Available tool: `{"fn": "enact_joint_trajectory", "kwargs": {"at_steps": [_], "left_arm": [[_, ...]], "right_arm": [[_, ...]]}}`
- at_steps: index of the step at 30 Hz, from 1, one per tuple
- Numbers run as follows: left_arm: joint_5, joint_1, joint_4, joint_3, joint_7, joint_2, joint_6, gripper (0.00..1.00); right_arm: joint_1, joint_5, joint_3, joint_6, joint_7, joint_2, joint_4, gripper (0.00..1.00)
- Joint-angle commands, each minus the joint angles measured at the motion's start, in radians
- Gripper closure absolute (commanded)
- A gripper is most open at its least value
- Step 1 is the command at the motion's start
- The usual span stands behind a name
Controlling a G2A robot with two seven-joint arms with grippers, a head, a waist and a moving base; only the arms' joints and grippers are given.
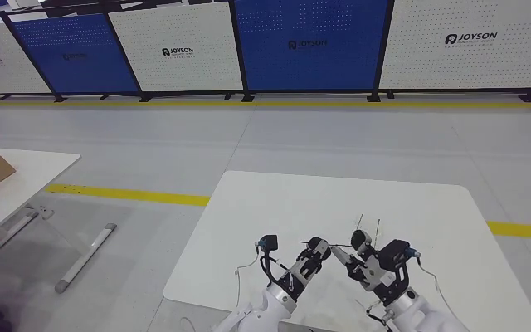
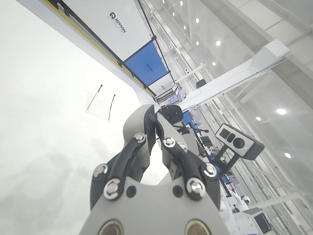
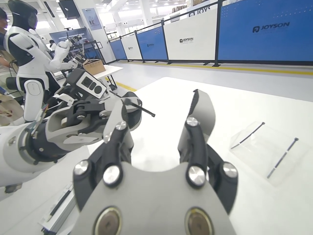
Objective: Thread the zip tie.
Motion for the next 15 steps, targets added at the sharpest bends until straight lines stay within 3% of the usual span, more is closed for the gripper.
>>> {"fn": "enact_joint_trajectory", "kwargs": {"at_steps": [1,5,6,8,15], "left_arm": [[0.0,0.0,0.0,0.0,0.0,0.0,0.0,1.0],[0.0,0.0,0.0,0.0,0.0,0.0,0.0,1.0],[0.0,0.0,0.0,0.0,0.0,0.0,0.0,1.0],[0.0,0.0,0.0,0.0,0.0,0.0,0.0,1.0],[0.0,0.0,0.0,0.0,0.0,0.0,0.0,1.0]], "right_arm": [[-0.004,0.001,0.002,0.0,-0.009,0.002,0.002,0.62],[-0.011,0.005,0.005,0.0,-0.024,0.006,0.005,0.74],[-0.012,0.006,0.005,0.0,-0.027,0.007,0.007,0.86],[-0.013,0.008,0.005,0.0,-0.031,0.009,0.008,0.98],[-0.008,0.003,-0.004,0.0,-0.04,0.013,0.015,1.0]]}}
